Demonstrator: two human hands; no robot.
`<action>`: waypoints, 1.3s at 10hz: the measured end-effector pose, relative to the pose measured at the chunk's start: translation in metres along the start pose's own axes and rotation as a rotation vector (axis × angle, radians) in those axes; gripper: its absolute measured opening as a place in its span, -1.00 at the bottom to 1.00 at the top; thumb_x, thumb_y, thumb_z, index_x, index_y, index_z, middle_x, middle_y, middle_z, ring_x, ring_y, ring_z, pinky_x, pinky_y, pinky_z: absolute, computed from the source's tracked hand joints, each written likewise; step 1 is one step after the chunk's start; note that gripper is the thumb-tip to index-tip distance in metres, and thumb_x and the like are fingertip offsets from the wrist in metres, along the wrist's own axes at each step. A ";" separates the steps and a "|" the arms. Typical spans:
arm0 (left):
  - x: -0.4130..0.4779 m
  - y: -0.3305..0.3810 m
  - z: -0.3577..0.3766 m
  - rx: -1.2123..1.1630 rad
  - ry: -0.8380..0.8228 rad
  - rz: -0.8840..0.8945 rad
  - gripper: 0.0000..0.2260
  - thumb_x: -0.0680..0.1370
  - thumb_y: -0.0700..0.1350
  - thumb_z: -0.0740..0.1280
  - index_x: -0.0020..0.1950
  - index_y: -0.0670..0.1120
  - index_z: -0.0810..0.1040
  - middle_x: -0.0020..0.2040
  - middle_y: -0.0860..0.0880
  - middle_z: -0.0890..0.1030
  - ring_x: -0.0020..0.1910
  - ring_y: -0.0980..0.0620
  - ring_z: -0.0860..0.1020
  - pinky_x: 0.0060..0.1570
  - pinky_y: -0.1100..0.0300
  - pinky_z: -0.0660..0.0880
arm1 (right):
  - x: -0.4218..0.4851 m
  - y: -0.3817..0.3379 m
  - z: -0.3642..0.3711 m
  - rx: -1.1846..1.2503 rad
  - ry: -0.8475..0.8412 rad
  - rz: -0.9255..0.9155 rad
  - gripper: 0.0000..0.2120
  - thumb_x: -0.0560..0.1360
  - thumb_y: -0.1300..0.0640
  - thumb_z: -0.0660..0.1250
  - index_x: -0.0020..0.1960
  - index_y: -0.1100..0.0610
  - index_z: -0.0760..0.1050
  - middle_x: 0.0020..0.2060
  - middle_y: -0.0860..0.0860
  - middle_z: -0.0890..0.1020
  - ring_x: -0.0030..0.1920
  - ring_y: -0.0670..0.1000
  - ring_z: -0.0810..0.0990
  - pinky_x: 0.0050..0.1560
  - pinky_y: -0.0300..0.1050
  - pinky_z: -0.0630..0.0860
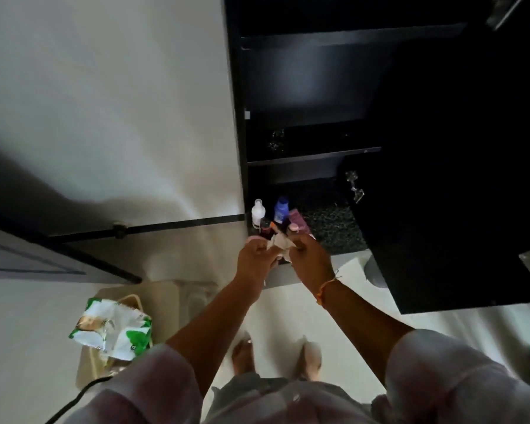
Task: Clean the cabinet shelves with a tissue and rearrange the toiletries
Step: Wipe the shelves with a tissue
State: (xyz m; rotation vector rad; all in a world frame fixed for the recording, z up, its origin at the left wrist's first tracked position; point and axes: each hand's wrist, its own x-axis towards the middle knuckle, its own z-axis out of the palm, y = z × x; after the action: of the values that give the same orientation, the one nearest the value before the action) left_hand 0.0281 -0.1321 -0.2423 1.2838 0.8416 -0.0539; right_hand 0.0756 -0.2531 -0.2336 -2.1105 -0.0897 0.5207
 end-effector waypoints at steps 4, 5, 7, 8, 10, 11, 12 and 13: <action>-0.002 -0.061 0.129 0.427 -0.386 -0.018 -0.76 0.57 -0.27 0.31 0.06 0.04 0.64 0.11 -0.13 0.64 0.04 0.00 0.59 0.16 0.00 0.53 | 0.009 0.133 -0.089 0.029 0.142 0.146 -0.88 0.53 0.08 0.37 0.04 0.07 0.61 -0.07 0.01 0.69 -0.02 0.07 0.65 0.05 -0.03 0.58; 0.008 -0.079 0.141 0.756 -0.364 0.154 -0.68 0.54 -0.27 0.25 0.24 -0.06 0.60 0.24 -0.10 0.60 0.15 -0.05 0.58 0.13 0.11 0.50 | 0.017 0.150 -0.096 -0.025 0.193 0.140 -0.93 0.51 0.13 0.38 -0.01 0.04 0.61 -0.11 -0.02 0.70 -0.08 0.06 0.66 0.00 -0.02 0.60; 0.043 -0.104 0.150 1.268 -0.314 0.292 -0.40 0.60 -0.09 0.27 0.58 -0.12 0.11 0.58 -0.11 0.15 0.54 -0.06 0.17 0.47 0.08 0.20 | 0.060 0.169 -0.103 -0.219 0.187 -0.070 -0.74 0.52 0.32 0.30 0.07 0.09 0.69 0.04 0.04 0.70 0.07 0.03 0.66 0.18 -0.05 0.57; 0.060 -0.114 0.148 1.415 -0.279 0.368 -0.35 0.59 -0.11 0.26 0.58 -0.19 0.01 0.59 -0.15 0.02 0.57 -0.08 0.04 0.49 0.10 0.12 | 0.087 0.176 -0.091 -0.389 0.116 -0.188 -0.76 0.54 0.30 0.30 0.14 0.16 0.65 0.14 0.13 0.63 0.16 0.15 0.60 0.21 0.05 0.53; 0.067 -0.135 0.141 1.523 -0.230 0.399 -0.37 0.60 -0.17 0.22 0.58 -0.21 -0.02 0.59 -0.17 -0.01 0.58 -0.10 -0.02 0.53 0.02 0.08 | 0.105 0.198 -0.057 -0.611 -0.280 -0.278 -0.59 0.61 0.33 0.15 0.44 0.19 0.39 0.49 0.07 0.33 0.53 0.06 0.21 0.55 -0.07 0.07; 0.066 -0.137 0.139 1.572 -0.239 0.412 -0.35 0.60 -0.17 0.22 0.58 -0.21 -0.05 0.59 -0.17 -0.03 0.58 -0.10 -0.04 0.52 0.00 0.07 | 0.106 0.210 -0.067 -0.757 -0.336 -0.454 -0.55 0.62 0.34 0.06 0.51 0.23 0.27 0.55 0.08 0.20 0.57 0.02 0.07 0.51 -0.23 -0.08; 0.067 -0.136 0.139 1.589 -0.251 0.414 -0.35 0.60 -0.16 0.21 0.58 -0.22 -0.07 0.60 -0.17 -0.07 0.58 -0.09 -0.07 0.53 0.01 0.04 | 0.111 0.220 -0.081 -0.722 -0.192 -0.308 -0.56 0.66 0.27 0.03 0.53 0.27 0.20 0.55 0.13 0.18 0.56 0.08 0.09 0.54 -0.14 -0.04; 0.069 -0.132 0.139 1.594 -0.254 0.414 -0.35 0.61 -0.14 0.21 0.58 -0.22 -0.07 0.60 -0.17 -0.07 0.58 -0.10 -0.07 0.53 0.00 0.05 | 0.115 0.230 -0.099 -1.063 -0.049 -0.127 -0.55 0.70 0.21 -0.10 0.56 0.29 -0.01 0.56 0.19 0.09 0.57 0.14 0.04 0.55 -0.03 -0.09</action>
State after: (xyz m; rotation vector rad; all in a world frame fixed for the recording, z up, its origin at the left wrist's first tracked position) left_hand 0.0863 -0.2656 -0.3854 2.8258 0.1478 -0.6402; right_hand 0.1890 -0.4307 -0.4109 -3.0835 -0.6430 0.4964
